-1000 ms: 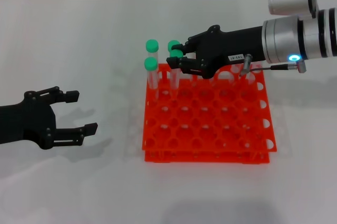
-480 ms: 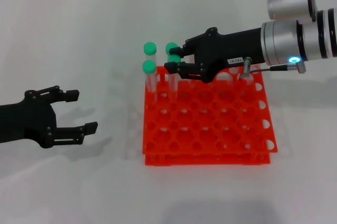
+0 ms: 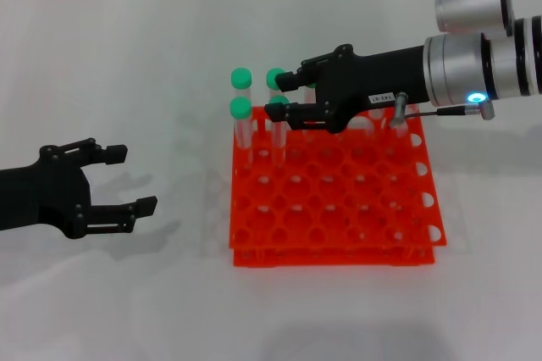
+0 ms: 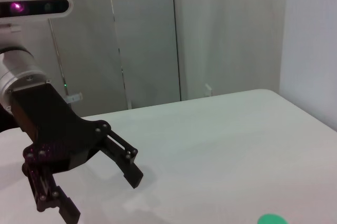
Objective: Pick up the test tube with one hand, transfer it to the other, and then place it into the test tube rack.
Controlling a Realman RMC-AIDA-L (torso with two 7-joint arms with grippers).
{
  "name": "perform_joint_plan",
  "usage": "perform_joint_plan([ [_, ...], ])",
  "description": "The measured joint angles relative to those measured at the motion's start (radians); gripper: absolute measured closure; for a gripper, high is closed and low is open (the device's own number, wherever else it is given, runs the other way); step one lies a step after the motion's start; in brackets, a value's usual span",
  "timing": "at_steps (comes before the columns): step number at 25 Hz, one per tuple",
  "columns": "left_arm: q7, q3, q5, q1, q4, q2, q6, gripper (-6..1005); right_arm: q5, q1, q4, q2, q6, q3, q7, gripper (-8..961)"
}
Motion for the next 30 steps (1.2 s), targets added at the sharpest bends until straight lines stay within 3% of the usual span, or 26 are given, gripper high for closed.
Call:
perform_joint_plan([
  [7, 0.0, 0.0, 0.0, 0.005, 0.0, -0.001, 0.0, 110, 0.004, -0.008, -0.025, -0.003, -0.029, 0.003, 0.01, 512],
  [12, 0.003, 0.0, -0.002, 0.005, 0.0, -0.001, 0.0, 110, 0.004, -0.06, -0.101, -0.007, -0.084, 0.035, 0.02, 512],
  [17, 0.004, 0.0, -0.007, 0.002, 0.0, -0.002, 0.004, 110, 0.004, -0.152, -0.167, -0.007, -0.2, 0.152, -0.024, 513],
  [24, 0.004, -0.002, -0.024, -0.004, -0.014, 0.001, 0.005, 110, 0.007, -0.274, -0.153, -0.007, -0.323, 0.342, -0.155, 503],
  [26, 0.004, -0.002, -0.024, -0.007, -0.015, 0.001, 0.006, 109, 0.01, -0.295, -0.138, -0.008, -0.337, 0.362, -0.187, 321],
  [30, 0.005, -0.002, -0.025, -0.018, -0.027, 0.002, 0.008, 109, 0.031, -0.325, -0.065, -0.009, -0.361, 0.405, -0.267, 243],
])
